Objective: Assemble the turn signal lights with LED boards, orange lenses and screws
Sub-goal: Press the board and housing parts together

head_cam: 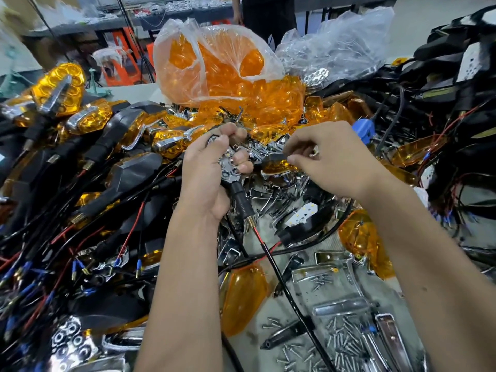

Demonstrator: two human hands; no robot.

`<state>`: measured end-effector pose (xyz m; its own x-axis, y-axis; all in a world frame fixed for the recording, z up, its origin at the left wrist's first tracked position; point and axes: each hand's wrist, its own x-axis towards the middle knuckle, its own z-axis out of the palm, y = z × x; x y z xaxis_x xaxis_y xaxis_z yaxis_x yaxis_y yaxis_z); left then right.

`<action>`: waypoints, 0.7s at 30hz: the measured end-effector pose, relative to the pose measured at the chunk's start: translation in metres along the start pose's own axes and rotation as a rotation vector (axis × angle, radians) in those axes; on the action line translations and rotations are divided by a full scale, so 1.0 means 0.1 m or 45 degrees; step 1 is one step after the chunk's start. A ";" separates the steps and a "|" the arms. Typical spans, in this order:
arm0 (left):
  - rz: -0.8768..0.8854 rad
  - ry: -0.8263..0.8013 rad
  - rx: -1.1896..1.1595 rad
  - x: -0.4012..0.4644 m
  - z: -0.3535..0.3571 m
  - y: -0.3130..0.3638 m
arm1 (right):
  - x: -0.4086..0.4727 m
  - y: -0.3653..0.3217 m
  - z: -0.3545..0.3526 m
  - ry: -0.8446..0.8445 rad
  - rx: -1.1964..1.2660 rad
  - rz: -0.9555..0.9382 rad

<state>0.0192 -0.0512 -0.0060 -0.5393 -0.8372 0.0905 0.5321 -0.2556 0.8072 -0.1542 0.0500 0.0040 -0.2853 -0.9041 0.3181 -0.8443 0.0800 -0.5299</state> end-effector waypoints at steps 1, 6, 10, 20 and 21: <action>0.008 -0.006 0.008 0.00 0.00 0.00 | 0.00 0.00 0.00 -0.043 -0.032 -0.006; -0.004 -0.050 -0.115 0.01 -0.03 0.04 | -0.05 0.05 -0.28 -0.542 0.069 0.079; -0.070 -0.128 -0.340 0.01 -0.05 0.09 | -0.11 0.06 -0.47 -0.829 0.124 0.070; -0.169 -0.172 -0.325 -0.03 0.10 0.02 | -0.20 0.33 -0.78 -0.681 -0.072 0.386; -0.173 -0.168 -0.287 -0.03 0.12 0.00 | -0.20 0.36 -0.82 -0.588 -0.090 0.399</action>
<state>0.0129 -0.0430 0.0010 -0.6883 -0.7213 0.0774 0.5725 -0.4745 0.6687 -0.2163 0.1055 0.0431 -0.3128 -0.9212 -0.2314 -0.7841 0.3880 -0.4844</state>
